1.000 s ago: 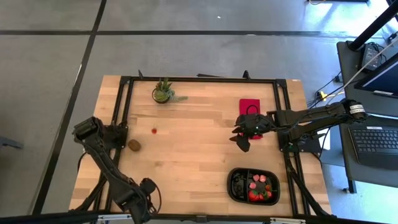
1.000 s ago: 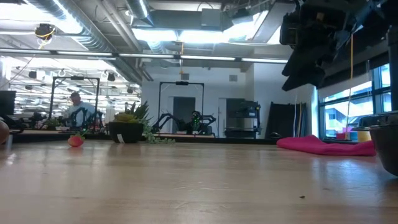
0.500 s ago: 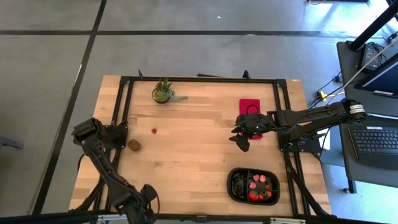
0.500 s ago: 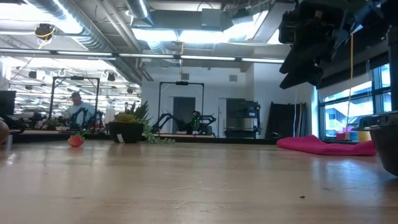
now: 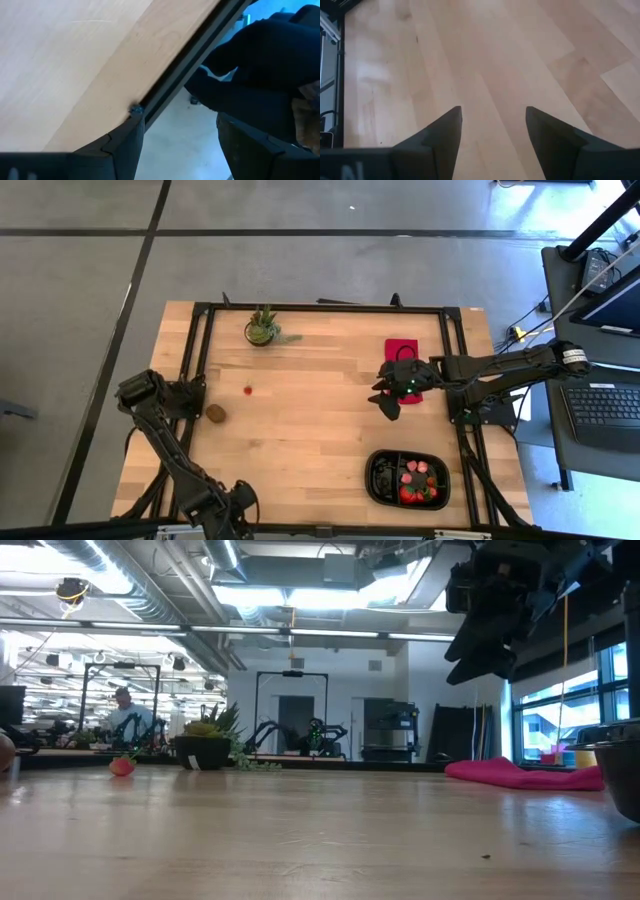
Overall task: Pick and placing Produce into tupperware
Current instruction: Put the blueberry into the left black bin
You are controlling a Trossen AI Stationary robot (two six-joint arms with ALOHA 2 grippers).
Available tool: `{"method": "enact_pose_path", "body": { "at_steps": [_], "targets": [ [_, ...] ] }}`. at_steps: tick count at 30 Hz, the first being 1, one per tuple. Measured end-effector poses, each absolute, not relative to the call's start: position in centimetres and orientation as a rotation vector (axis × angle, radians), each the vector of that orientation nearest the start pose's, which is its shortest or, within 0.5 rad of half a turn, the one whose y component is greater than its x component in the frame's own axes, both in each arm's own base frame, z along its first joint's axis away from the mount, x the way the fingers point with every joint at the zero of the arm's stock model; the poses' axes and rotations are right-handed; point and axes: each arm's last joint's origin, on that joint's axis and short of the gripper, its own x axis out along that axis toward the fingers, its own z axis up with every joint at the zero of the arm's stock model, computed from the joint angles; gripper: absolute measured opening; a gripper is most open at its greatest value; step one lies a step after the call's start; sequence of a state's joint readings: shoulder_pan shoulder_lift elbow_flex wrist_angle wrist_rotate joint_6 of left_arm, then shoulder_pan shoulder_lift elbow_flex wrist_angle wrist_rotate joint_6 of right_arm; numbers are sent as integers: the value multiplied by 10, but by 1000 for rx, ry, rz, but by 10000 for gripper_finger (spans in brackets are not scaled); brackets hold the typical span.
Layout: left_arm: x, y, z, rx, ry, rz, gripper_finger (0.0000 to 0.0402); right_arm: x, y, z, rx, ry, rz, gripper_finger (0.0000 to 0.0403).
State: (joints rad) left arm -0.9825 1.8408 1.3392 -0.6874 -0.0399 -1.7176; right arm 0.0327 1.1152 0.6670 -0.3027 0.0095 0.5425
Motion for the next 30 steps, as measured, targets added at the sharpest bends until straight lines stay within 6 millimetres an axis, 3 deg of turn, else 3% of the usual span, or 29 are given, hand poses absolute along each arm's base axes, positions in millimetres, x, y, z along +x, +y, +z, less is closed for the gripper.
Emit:
{"method": "enact_pose_path", "body": {
  "at_steps": [7, 10, 14, 23, 30],
  "targets": [
    [209, -304, 202, -841, 1352, 298, 238, 221, 6, 223, 502, 736, -187, 222],
    [215, -297, 202, -848, 1274, 360, 238, 221, 6, 222, 498, 737, -186, 222],
    [224, -307, 211, -816, 1169, 148, 238, 221, 6, 222, 495, 737, -184, 222],
    [231, -317, 230, -820, 983, 136, 238, 221, 6, 222, 502, 737, -185, 222],
    [244, -333, 231, -738, 1004, 184, 238, 221, 6, 222, 502, 739, -185, 222]
  ]
}}
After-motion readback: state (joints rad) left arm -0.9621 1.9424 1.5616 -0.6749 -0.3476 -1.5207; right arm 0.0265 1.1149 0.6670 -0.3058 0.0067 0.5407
